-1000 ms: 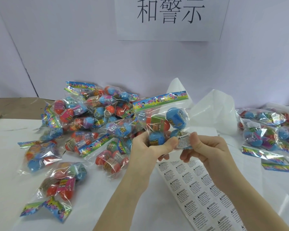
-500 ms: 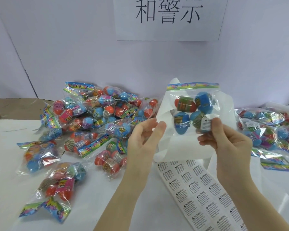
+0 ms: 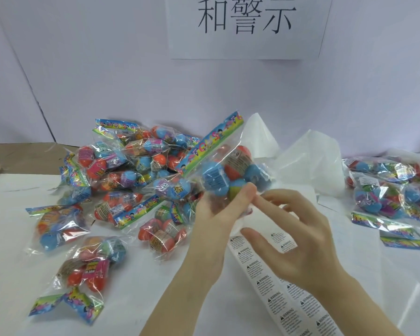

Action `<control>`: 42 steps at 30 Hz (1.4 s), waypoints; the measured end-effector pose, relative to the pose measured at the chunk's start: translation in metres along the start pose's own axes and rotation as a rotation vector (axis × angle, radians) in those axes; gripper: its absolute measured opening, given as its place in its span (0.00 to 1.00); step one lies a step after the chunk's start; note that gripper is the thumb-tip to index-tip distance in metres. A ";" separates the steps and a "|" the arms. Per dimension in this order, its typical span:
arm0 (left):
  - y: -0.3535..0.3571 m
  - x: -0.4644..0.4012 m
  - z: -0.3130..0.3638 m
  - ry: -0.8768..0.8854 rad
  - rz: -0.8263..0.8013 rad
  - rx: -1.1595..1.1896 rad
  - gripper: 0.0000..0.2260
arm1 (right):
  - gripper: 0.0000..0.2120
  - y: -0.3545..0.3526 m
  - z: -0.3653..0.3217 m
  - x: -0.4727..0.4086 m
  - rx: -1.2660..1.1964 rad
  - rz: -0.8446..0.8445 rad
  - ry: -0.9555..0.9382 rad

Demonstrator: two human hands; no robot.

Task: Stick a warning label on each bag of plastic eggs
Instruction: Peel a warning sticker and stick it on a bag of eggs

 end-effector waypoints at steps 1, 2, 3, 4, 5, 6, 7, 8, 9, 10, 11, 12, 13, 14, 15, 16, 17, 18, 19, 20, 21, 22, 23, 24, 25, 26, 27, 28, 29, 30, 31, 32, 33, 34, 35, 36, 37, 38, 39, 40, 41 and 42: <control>-0.003 -0.002 0.001 0.010 0.032 -0.015 0.09 | 0.16 -0.001 0.001 -0.001 -0.008 0.021 0.024; -0.006 -0.003 0.002 0.007 0.039 -0.032 0.11 | 0.16 -0.003 0.003 -0.002 -0.014 0.043 0.070; -0.007 -0.003 0.002 -0.009 0.027 -0.042 0.11 | 0.17 -0.004 0.006 -0.003 -0.021 0.060 0.137; -0.007 -0.003 0.003 -0.032 0.006 -0.048 0.10 | 0.18 -0.006 0.009 -0.005 -0.038 0.067 0.226; -0.007 -0.003 0.004 -0.053 -0.018 -0.062 0.08 | 0.19 -0.007 0.014 -0.006 -0.081 0.057 0.333; -0.006 -0.003 0.005 -0.068 -0.047 -0.090 0.06 | 0.19 -0.007 0.018 -0.006 -0.157 0.027 0.448; -0.005 -0.002 0.006 -0.082 -0.079 -0.124 0.05 | 0.17 -0.006 0.022 -0.007 -0.275 -0.021 0.554; -0.005 -0.002 0.005 -0.097 -0.102 -0.150 0.04 | 0.14 -0.004 0.024 -0.008 -0.425 -0.078 0.636; -0.005 -0.001 0.004 -0.110 -0.110 -0.170 0.04 | 0.11 -0.001 0.026 -0.008 -0.580 -0.133 0.698; -0.006 -0.001 0.003 -0.117 -0.106 -0.190 0.03 | 0.09 0.001 0.027 -0.008 -0.703 -0.182 0.742; -0.006 -0.001 0.003 -0.117 -0.098 -0.205 0.04 | 0.09 0.003 0.027 -0.008 -0.779 -0.229 0.767; -0.007 -0.001 0.002 -0.111 -0.092 -0.217 0.04 | 0.09 0.005 0.026 -0.007 -0.816 -0.277 0.773; -0.006 -0.001 0.002 -0.097 -0.094 -0.229 0.06 | 0.10 0.007 0.025 -0.006 -0.839 -0.318 0.777; -0.005 -0.001 0.002 -0.082 -0.101 -0.234 0.08 | 0.12 0.008 0.023 -0.005 -0.851 -0.346 0.783; -0.004 -0.001 0.002 -0.069 -0.106 -0.231 0.08 | 0.13 0.009 0.022 -0.005 -0.854 -0.358 0.799; -0.003 -0.001 0.003 -0.059 -0.106 -0.224 0.08 | 0.13 0.009 0.023 -0.004 -0.850 -0.357 0.818; -0.002 -0.001 0.004 -0.056 -0.101 -0.221 0.08 | 0.11 0.010 0.024 -0.003 -0.845 -0.350 0.837; -0.002 -0.001 0.004 -0.054 -0.092 -0.225 0.09 | 0.09 0.010 0.025 -0.002 -0.847 -0.345 0.849; -0.002 -0.001 0.004 -0.055 -0.083 -0.230 0.09 | 0.07 0.010 0.026 -0.002 -0.855 -0.341 0.857; -0.002 -0.001 0.004 -0.058 -0.075 -0.230 0.09 | 0.06 0.011 0.025 -0.003 -0.861 -0.337 0.861; -0.002 -0.001 0.004 -0.064 -0.072 -0.224 0.09 | 0.05 0.011 0.025 -0.003 -0.864 -0.332 0.865; -0.001 -0.001 0.003 -0.070 -0.079 -0.217 0.09 | 0.05 0.011 0.024 -0.003 -0.868 -0.325 0.867; 0.000 -0.001 0.003 -0.072 -0.091 -0.213 0.09 | 0.05 0.010 0.024 -0.004 -0.877 -0.318 0.867; 0.001 0.000 0.003 -0.070 -0.103 -0.207 0.09 | 0.05 0.010 0.022 -0.004 -0.890 -0.314 0.863; 0.001 0.000 0.003 -0.067 -0.111 -0.197 0.08 | 0.06 0.010 0.021 -0.005 -0.901 -0.314 0.858; 0.001 -0.001 0.003 -0.062 -0.114 -0.188 0.08 | 0.06 0.010 0.021 -0.005 -0.905 -0.318 0.851; 0.000 -0.001 0.002 -0.053 -0.112 -0.181 0.09 | 0.06 0.010 0.020 -0.005 -0.905 -0.323 0.849; 0.000 -0.001 0.002 -0.045 -0.110 -0.179 0.10 | 0.05 0.010 0.021 -0.004 -0.904 -0.326 0.850; 0.000 -0.001 0.002 -0.039 -0.110 -0.179 0.11 | 0.05 0.011 0.022 -0.003 -0.900 -0.333 0.854; -0.001 -0.002 0.002 -0.037 -0.110 -0.184 0.11 | 0.06 0.012 0.023 -0.002 -0.893 -0.349 0.856; -0.001 -0.002 0.002 -0.035 -0.112 -0.198 0.10 | 0.07 0.012 0.024 -0.001 -0.884 -0.380 0.862; -0.002 -0.002 0.002 -0.029 -0.110 -0.225 0.09 | 0.09 0.013 0.025 0.000 -0.868 -0.426 0.873; -0.003 -0.002 0.003 -0.014 -0.098 -0.280 0.09 | 0.11 0.013 0.027 0.001 -0.849 -0.482 0.884; -0.005 -0.003 0.002 0.012 -0.074 -0.375 0.11 | 0.12 0.014 0.029 0.002 -0.833 -0.534 0.888; -0.007 -0.002 0.002 0.051 -0.054 -0.507 0.16 | 0.13 0.013 0.031 0.001 -0.830 -0.574 0.887; -0.008 -0.002 0.001 0.099 -0.047 -0.655 0.22 | 0.13 0.012 0.032 0.001 -0.836 -0.604 0.883; -0.008 -0.001 0.001 0.152 -0.043 -0.798 0.27 | 0.13 0.010 0.034 0.001 -0.847 -0.628 0.880; -0.008 0.000 0.002 0.198 -0.040 -0.900 0.29 | 0.13 0.008 0.035 0.000 -0.854 -0.649 0.875; -0.008 0.001 0.002 0.231 -0.041 -0.944 0.31 | 0.12 0.006 0.036 0.000 -0.854 -0.660 0.878; -0.009 0.001 0.002 0.262 -0.032 -0.947 0.33 | 0.10 0.005 0.038 -0.002 -0.856 -0.641 0.895; -0.010 0.000 0.004 0.299 0.001 -0.932 0.33 | 0.07 0.003 0.041 -0.003 -0.869 -0.565 0.937; -0.012 0.000 0.007 0.341 0.063 -0.907 0.32 | 0.06 0.002 0.045 -0.005 -0.903 -0.417 1.004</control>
Point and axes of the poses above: each hand's wrist, its own x-axis away from the middle knuckle, its own y-axis out of the palm, z = x × y, the point moved 4 cm from there along -x, towards the middle knuckle, and after that the axes turned 12 degrees about x, right-handed, at the moved point
